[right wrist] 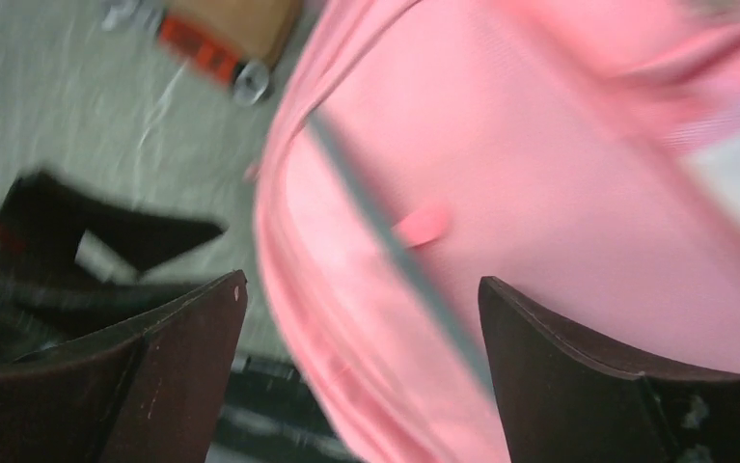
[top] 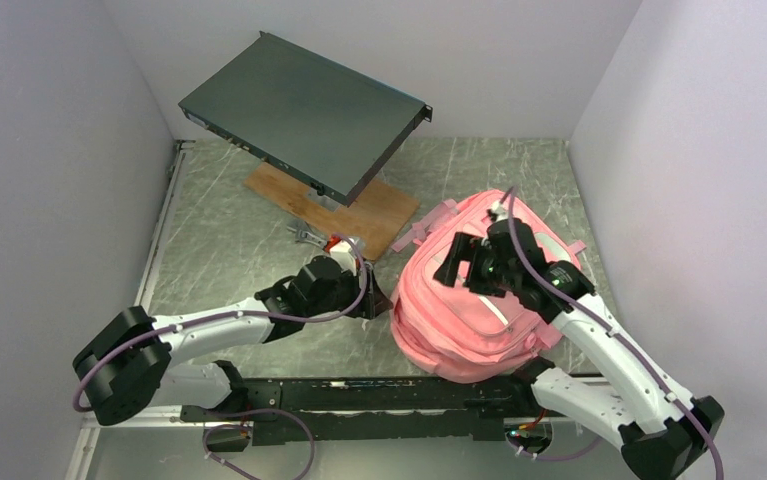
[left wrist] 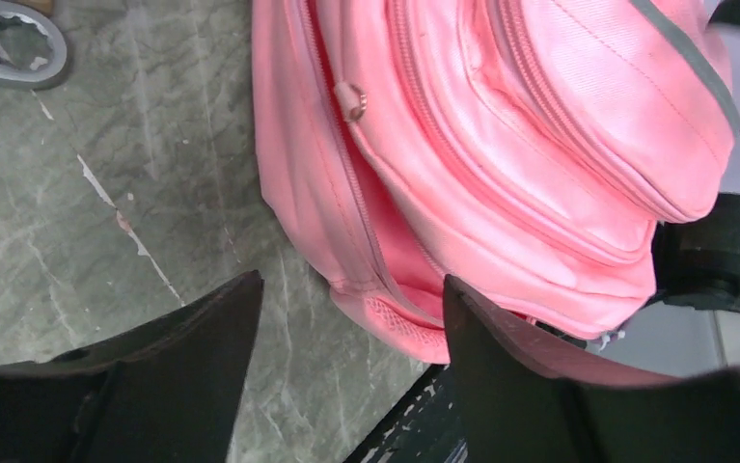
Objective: Pack the student bag
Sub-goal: Place the book in the student bag, then adjust the student bag at the center of the board.
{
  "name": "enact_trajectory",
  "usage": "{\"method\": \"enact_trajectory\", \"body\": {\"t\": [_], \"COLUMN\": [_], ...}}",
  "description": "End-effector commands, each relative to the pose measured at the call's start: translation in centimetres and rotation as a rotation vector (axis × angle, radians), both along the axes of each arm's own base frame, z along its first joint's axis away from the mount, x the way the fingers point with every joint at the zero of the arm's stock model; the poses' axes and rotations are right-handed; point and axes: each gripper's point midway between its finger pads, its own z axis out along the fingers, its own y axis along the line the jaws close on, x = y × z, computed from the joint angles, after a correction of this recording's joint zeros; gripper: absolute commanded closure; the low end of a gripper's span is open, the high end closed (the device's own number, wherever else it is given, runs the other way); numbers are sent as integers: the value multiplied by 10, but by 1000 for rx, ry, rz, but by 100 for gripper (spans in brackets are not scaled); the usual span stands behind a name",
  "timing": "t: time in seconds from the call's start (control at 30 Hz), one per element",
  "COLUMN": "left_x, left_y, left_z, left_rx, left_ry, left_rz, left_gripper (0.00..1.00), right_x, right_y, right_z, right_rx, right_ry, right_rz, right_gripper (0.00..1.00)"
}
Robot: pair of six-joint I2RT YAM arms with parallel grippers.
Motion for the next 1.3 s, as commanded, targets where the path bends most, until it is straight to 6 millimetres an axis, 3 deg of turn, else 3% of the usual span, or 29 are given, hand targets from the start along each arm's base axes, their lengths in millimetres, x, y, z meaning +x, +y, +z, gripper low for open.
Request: {"method": "enact_trajectory", "body": {"t": [0.0, 0.2, 0.3, 0.43, 0.53, 0.63, 0.73, 0.9, 1.0, 1.07, 1.17, 1.27], "left_x": [5, 20, 25, 29, 27, 20, 9, -4, -12, -16, -18, -16], "left_y": [-21, -37, -46, -62, -65, -66, -71, -91, -110, -117, -112, -93], "left_z": [30, 45, 43, 23, 13, 11, 12, 9, 12, 14, 23, 36], "left_rx": [-65, -86, -79, -25, -27, -56, -124, -166, -200, -202, -184, -178], "left_ry": [-52, -72, -65, -5, 12, 19, 41, 97, 133, 139, 104, 28], "left_rz": [-87, -118, -140, -204, -226, -253, -285, -319, -353, -374, -390, -371], "left_gripper": [23, 20, 17, 27, 39, 67, 85, 100, 100, 95, 74, 49], "right_x": [26, 17, 14, 13, 19, 42, 68, 115, 150, 167, 174, 161], "right_y": [-86, -155, -178, -198, -199, -187, -168, -143, -146, -156, -175, -179], "right_z": [25, 24, 9, -24, -53, -72, -79, -69, -54, -52, -44, -26], "right_rx": [-212, -233, -220, -147, -35, 68, 139, 122, 62, 4, -113, -263], "right_ry": [-119, -158, -136, -53, 16, 32, 44, 22, -45, -26, -10, -67], "right_rz": [-396, -709, -817, -902, -888, -763, -613, -474, -473, -475, -489, -472], "right_gripper": [5, 7, 10, 11, 13, 15, 16, 15, 13, 11, 10, 8]}}
